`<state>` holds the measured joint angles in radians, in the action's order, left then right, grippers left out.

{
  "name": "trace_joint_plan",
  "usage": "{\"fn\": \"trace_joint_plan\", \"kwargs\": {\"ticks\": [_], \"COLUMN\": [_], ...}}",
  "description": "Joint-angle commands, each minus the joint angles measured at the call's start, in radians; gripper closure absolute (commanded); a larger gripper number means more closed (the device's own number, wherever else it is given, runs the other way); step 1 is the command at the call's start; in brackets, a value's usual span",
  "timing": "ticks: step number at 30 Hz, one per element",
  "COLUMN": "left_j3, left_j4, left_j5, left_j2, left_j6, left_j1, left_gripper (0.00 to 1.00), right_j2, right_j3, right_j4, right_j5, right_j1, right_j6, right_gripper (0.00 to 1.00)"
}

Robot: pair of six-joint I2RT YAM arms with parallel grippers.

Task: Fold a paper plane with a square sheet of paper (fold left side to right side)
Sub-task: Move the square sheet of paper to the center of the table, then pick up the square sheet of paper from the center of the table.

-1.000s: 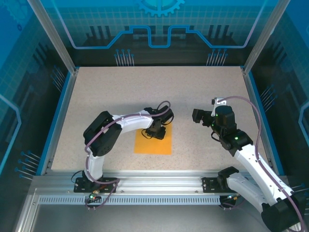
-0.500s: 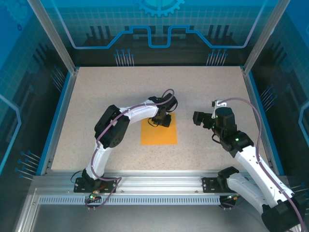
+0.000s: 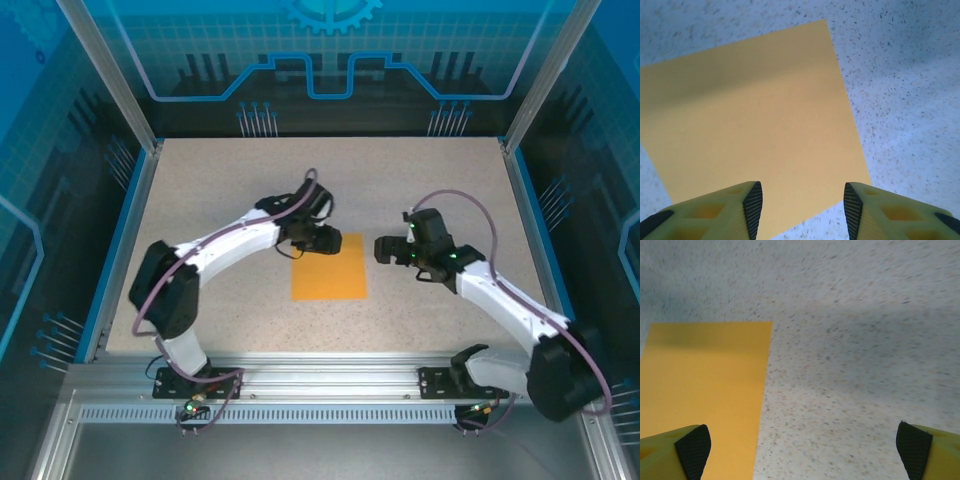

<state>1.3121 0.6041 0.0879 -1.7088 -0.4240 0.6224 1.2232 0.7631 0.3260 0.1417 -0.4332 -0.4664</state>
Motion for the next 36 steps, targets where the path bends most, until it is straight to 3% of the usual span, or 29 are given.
{"fn": "trace_joint_plan", "kwargs": {"ticks": [1,6,18,28,36], "left_j3": [-0.155,-0.288,-0.318,-0.345,-0.349], "left_j4": [-0.094,-0.190,-0.178,-0.175,-0.183], "left_j5": [0.180,0.276,0.228,0.194,0.181], "left_j2": [0.048,0.068,-0.016,-0.060,-0.074], "left_j6": [-0.077,-0.119,-0.116,-0.111,-0.113], "left_j1": [-0.057,-0.102,-0.106,-0.106,-0.106], "left_gripper": [0.50,0.52,0.55,0.56,0.57], "right_j2": [0.125,0.334,0.645,0.722,0.677], "right_j3": [0.090,0.220,0.434,0.457,0.421], "right_j4": [-0.036,-0.045,-0.001,0.040,0.031], "right_j5": [-0.024,-0.042,-0.068,-0.059,-0.110], "right_j1": [-0.047,-0.093,-0.134,-0.165,-0.203], "right_j6": [0.011,0.024,0.012,-0.025,-0.048], "right_gripper": [0.00,0.00,0.00,0.00,0.00]}}
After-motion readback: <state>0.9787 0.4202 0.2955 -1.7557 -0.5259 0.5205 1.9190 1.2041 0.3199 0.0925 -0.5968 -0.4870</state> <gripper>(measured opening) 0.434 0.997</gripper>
